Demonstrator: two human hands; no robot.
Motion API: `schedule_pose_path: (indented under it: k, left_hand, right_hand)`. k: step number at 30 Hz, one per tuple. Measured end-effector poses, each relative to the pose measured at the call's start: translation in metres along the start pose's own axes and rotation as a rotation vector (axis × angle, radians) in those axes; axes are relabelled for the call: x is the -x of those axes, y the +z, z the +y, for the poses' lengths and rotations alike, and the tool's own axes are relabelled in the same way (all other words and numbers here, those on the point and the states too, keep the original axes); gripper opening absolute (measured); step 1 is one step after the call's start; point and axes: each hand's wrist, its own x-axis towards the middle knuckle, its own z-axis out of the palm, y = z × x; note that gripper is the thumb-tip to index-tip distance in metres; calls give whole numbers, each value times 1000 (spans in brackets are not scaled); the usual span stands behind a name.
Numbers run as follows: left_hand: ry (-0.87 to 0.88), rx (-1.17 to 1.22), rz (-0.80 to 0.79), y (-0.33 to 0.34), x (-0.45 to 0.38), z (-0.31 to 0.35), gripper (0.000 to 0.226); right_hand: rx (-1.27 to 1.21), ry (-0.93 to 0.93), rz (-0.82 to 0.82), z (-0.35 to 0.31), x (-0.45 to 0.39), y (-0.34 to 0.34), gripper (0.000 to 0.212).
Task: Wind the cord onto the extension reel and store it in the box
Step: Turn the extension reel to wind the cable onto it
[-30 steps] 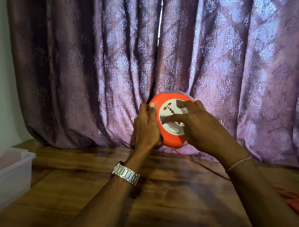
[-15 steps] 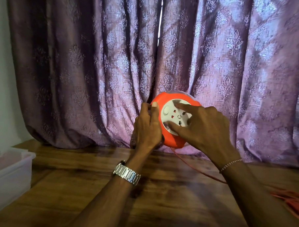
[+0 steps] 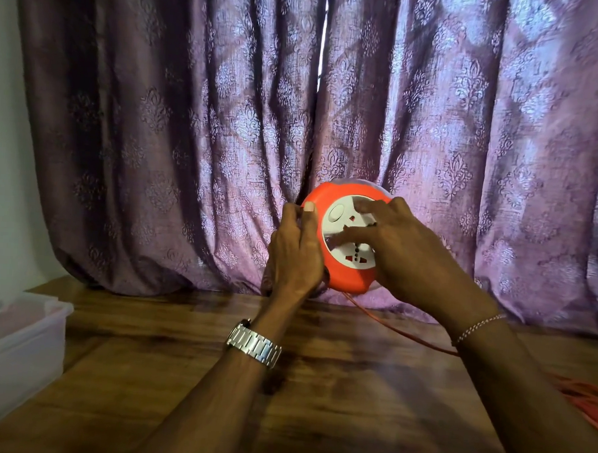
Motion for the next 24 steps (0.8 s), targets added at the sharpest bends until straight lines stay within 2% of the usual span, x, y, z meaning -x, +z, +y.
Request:
schedule_pose_path:
  k: [5,9,18,21,24]
  left_hand:
    - [16,17,-18,1,0,0,39]
    - [39,26,4,-1,-1,1,42]
    - [31,36,17,0,-2,2,36]
    - [39,21,7,1,-1,3,36]
    - [30,6,4,1,0,1,35]
  right_hand:
    - [27,3,47,-2,1,-1,53]
    - [18,60,114,-1,2,4,59]
    - [-71,379,366,2,0,13,63]
    - [-74,337,342,4,0,10,57]
    - [-113,216,293,6,0,6,40]
